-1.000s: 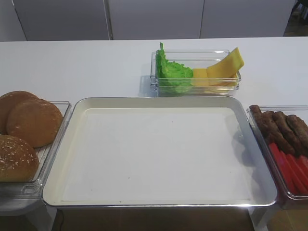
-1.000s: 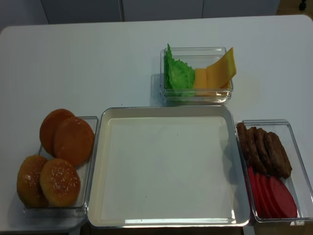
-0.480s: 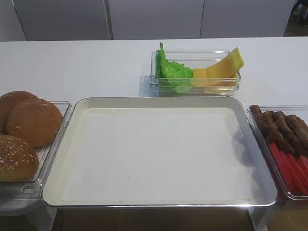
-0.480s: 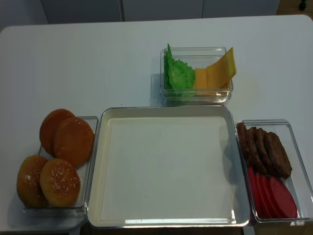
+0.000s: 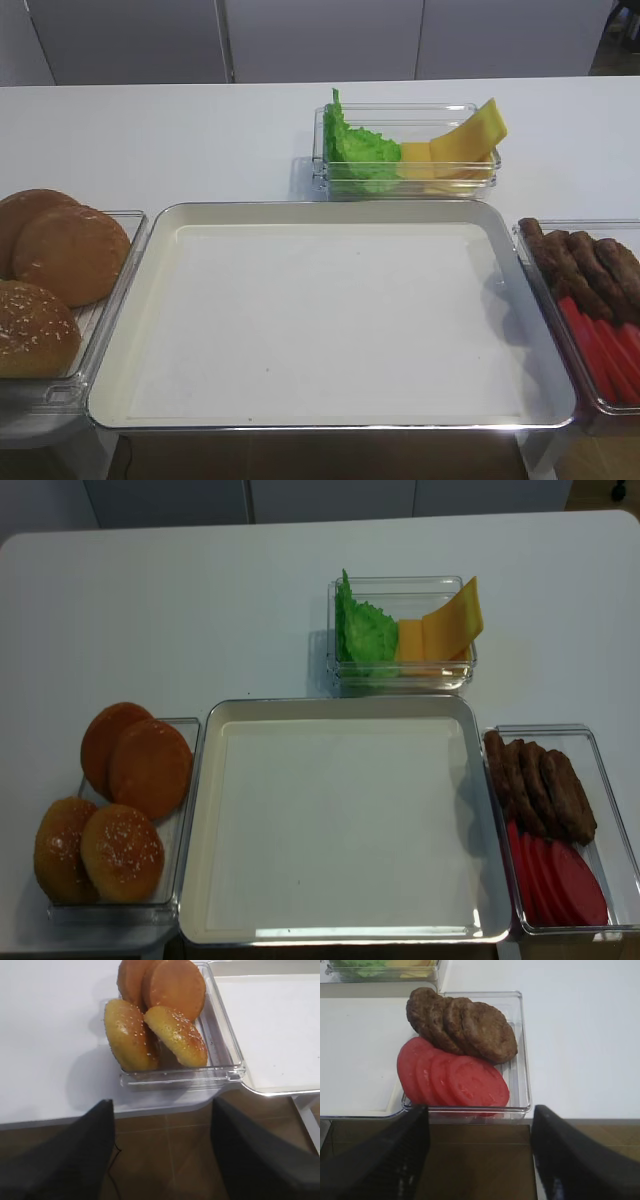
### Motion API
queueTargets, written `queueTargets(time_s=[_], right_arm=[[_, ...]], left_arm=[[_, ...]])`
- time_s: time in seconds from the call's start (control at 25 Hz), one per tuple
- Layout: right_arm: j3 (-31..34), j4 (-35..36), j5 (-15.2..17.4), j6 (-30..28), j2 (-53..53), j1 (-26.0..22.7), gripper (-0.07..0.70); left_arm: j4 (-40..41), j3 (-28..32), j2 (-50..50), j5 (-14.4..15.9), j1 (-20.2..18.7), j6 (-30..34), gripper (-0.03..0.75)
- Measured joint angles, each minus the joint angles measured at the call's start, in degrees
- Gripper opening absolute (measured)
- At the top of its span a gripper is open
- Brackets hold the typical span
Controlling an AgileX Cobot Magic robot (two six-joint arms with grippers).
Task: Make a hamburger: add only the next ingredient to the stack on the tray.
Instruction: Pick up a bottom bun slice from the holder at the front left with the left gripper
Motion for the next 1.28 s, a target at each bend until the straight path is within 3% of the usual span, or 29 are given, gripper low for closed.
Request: queueTargets(time_s=[0.32,1.0,1.28], right_arm=[[0.00,0.00,0.00,0.00,0.00,0.00,0.495],[0.00,0.00,0.00,0.00,0.00,0.00,0.495],[0.00,0.00,0.00,0.00,0.00,0.00,0.495]], left_arm=[[2.37,-4.12,3.53,-0.85,0.00,-0.13,0.449],[6.01,-26.78,50.21,-2.24,0.00,-0.13,0.440],[1.77,-31.73,64.26,-6.50,0.00,1.61,0.440]])
